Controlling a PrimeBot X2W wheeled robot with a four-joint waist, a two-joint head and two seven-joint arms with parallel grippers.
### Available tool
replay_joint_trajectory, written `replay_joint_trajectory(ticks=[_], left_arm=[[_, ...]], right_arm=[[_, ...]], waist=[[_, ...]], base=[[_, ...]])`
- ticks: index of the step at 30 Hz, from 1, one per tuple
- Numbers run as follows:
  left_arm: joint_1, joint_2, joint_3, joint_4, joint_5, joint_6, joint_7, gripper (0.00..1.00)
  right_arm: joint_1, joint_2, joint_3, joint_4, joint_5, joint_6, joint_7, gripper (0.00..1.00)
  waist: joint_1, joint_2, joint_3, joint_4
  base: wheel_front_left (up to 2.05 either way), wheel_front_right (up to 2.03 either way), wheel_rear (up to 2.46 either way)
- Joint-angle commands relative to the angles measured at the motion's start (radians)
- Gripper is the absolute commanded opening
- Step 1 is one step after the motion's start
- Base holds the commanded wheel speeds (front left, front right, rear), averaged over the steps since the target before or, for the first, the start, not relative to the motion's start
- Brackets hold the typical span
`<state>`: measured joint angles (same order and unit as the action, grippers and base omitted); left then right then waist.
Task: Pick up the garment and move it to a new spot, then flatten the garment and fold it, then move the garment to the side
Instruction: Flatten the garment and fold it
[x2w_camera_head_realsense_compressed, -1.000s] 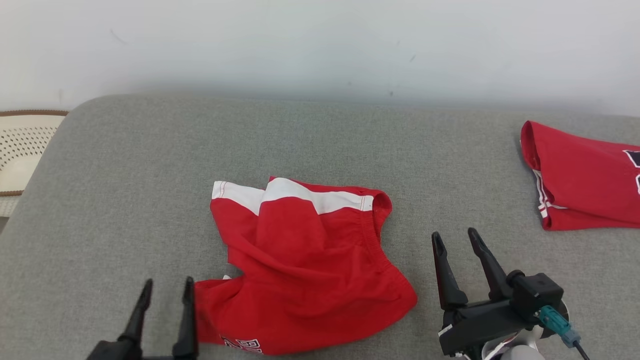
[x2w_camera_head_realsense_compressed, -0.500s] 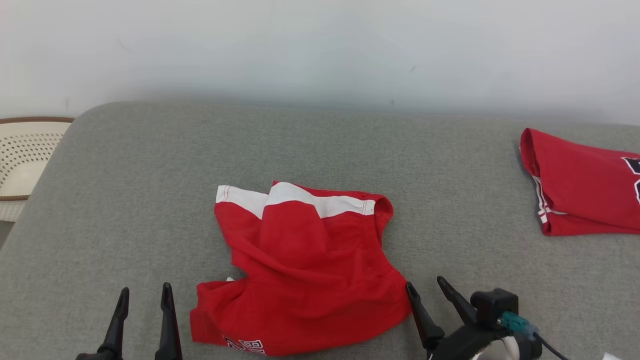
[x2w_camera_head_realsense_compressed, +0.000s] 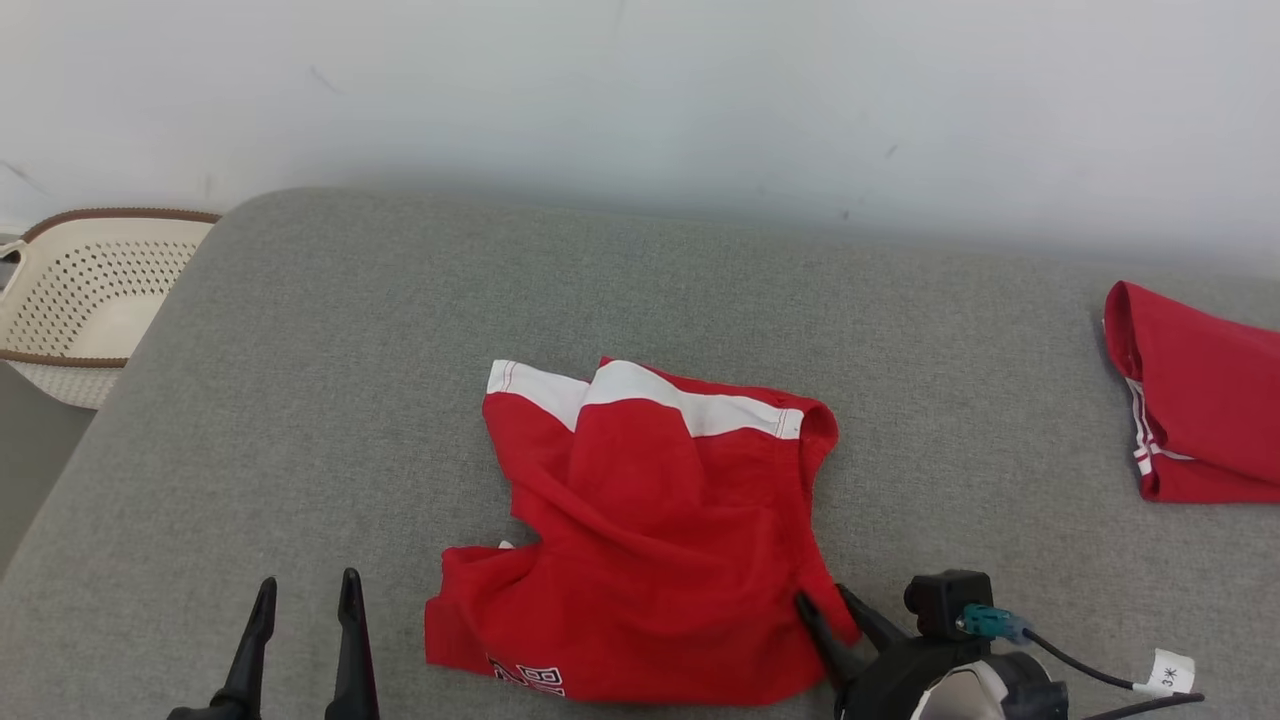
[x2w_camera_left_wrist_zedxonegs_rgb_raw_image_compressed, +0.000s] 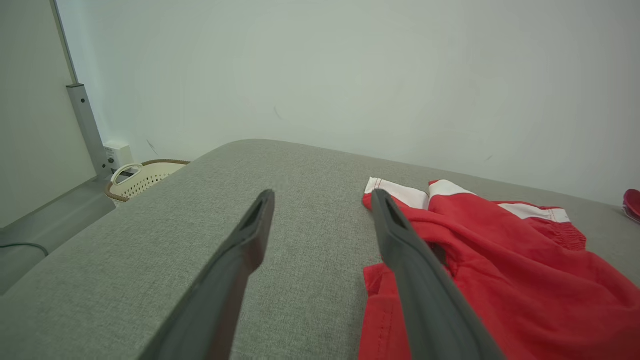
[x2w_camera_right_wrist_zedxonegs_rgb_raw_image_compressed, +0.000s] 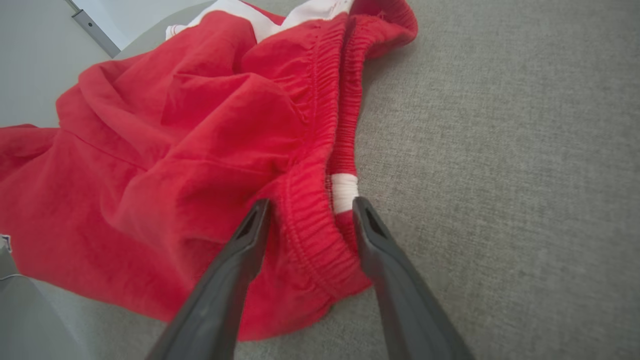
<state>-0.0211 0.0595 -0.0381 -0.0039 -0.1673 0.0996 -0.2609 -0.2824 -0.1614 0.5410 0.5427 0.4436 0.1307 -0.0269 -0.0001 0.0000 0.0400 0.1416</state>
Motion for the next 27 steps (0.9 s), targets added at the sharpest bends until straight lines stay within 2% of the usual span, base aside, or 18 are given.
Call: replay_joint_trajectory(ticks=[1, 6, 14, 19, 27], left_arm=[[0.009, 0.0, 0.005, 0.003, 0.004, 0.003, -0.006, 1.0], [0.02, -0.004, 0.016, 0.001, 0.002, 0.003, -0.006, 1.0], [0.017, -0.007, 0.019, 0.013, -0.006, 0.002, -0.006, 1.0], [0.019, -0.008, 0.02, 0.017, -0.008, 0.002, -0.006, 1.0], [0.013, -0.009, 0.013, 0.023, -0.011, 0.002, -0.006, 1.0]], right_arm=[[-0.016, -0.016, 0.001, 0.005, 0.009, 0.0, -0.011, 0.0], [-0.032, -0.048, -0.028, 0.017, 0.012, 0.0, -0.057, 0.0], [0.013, -0.107, -0.146, -0.003, -0.017, 0.0, -0.087, 0.0], [0.079, -0.11, -0.191, -0.08, -0.029, 0.0, -0.065, 0.0], [0.145, -0.091, -0.165, -0.242, 0.024, 0.0, -0.014, 0.0]], waist=[[0.0001, 0.0, 0.002, 0.002], [0.0001, 0.0, 0.008, -0.019], [0.0001, 0.0, 0.015, -0.073], [0.0001, 0.0, 0.017, -0.099], [0.0001, 0.0, 0.017, -0.111]], base=[[0.0, 0.0, 0.0], [0.0, 0.0, 0.0], [0.0, 0.0, 0.0], [0.0, 0.0, 0.0], [0.0, 0.0, 0.0]])
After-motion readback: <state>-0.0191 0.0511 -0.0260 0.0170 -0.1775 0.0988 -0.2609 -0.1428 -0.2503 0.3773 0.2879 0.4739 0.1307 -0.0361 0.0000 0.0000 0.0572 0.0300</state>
